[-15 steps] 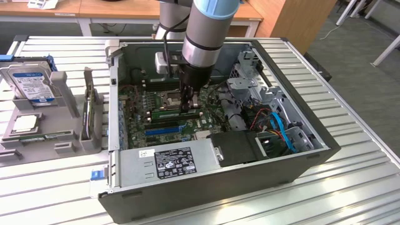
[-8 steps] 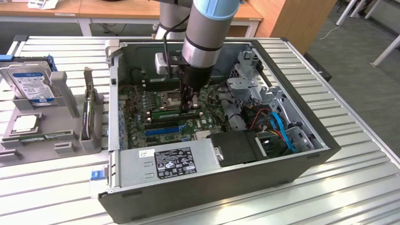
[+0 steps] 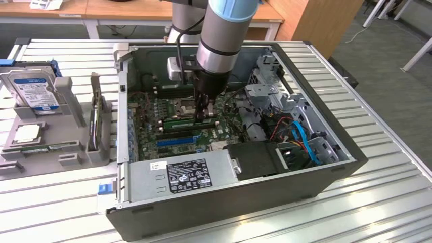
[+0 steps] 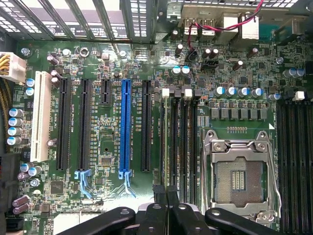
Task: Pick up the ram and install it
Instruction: 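Insert the ram into the slot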
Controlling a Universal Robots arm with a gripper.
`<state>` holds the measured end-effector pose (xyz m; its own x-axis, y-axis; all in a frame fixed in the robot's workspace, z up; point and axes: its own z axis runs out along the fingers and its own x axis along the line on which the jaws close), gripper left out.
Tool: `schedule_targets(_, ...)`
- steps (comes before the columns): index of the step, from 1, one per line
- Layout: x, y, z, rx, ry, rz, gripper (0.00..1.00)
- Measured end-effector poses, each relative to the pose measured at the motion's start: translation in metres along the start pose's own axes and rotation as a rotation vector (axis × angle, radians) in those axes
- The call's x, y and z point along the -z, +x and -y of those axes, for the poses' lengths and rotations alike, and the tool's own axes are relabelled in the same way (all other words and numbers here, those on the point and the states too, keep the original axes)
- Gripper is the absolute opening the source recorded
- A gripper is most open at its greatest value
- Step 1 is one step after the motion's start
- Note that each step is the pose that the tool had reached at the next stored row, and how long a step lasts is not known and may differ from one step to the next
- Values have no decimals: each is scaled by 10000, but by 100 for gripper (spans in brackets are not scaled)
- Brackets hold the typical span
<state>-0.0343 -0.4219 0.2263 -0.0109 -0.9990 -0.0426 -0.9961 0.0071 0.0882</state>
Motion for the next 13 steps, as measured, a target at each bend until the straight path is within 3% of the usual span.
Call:
schedule_targets(5,-1,0,1,1,2,3,13)
schedule_targets(6,-2,0,1,1,3,3,18)
schedule_targets(8,0,1,0,1,0,1,18)
schedule_targets(9,0,1,0,0,1,0,25)
schedule_targets(13,0,1,0,1,1,0,25)
